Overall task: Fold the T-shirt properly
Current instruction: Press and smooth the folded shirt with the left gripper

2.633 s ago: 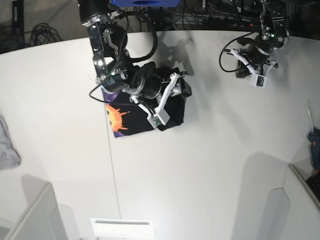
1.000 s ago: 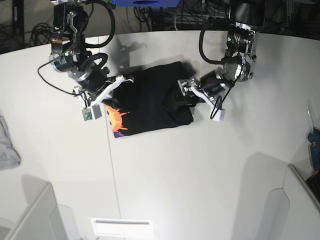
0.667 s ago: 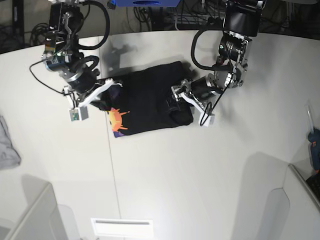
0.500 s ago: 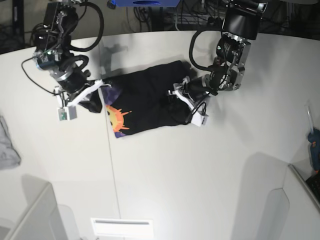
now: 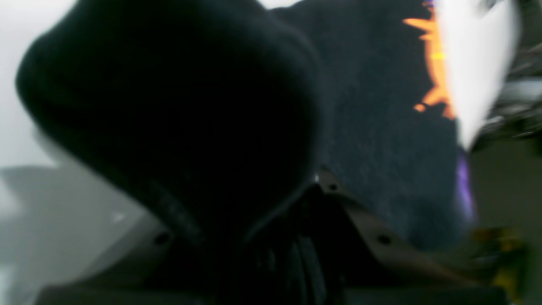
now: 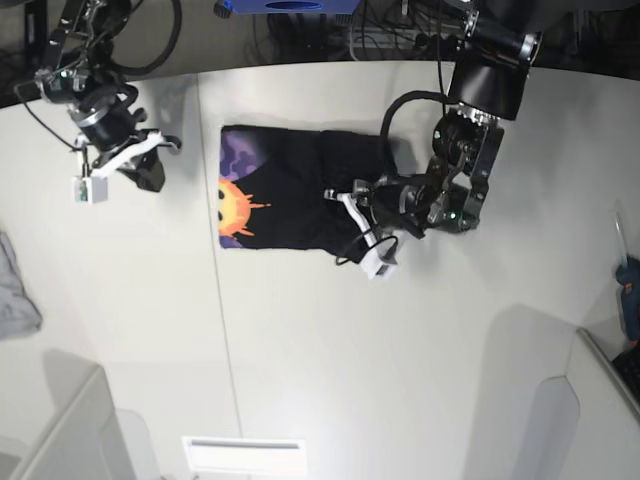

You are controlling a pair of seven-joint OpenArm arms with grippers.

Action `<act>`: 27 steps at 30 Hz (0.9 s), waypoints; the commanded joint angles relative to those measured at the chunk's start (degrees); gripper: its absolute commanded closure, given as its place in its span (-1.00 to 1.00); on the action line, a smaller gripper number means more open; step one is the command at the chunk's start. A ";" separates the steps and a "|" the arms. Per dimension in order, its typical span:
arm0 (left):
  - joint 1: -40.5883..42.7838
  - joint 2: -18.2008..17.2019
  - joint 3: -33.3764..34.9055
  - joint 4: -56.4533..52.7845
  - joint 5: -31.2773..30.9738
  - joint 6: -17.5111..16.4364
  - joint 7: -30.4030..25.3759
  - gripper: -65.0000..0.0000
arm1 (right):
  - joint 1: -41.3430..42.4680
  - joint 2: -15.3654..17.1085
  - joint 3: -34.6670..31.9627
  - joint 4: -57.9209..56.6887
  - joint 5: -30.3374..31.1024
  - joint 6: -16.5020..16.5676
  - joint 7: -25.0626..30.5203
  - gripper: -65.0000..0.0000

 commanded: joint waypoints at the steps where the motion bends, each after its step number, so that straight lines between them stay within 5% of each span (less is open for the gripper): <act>1: -2.51 -0.22 1.31 1.43 2.54 0.48 1.23 1.00 | 0.01 0.43 0.23 1.06 0.88 0.34 1.25 1.00; 13: -16.67 -1.80 32.08 1.69 13.18 -0.40 3.87 1.00 | -1.57 -2.73 2.25 1.06 0.79 0.34 1.25 1.00; 22: -17.46 -1.80 40.34 2.39 32.69 -16.83 -3.08 1.00 | -5.00 -3.44 4.45 1.06 0.53 0.34 1.25 1.00; 27: -15.35 -1.63 41.22 2.30 45.26 -26.33 -13.54 1.00 | -5.97 -5.37 8.06 0.97 0.44 0.25 1.25 1.00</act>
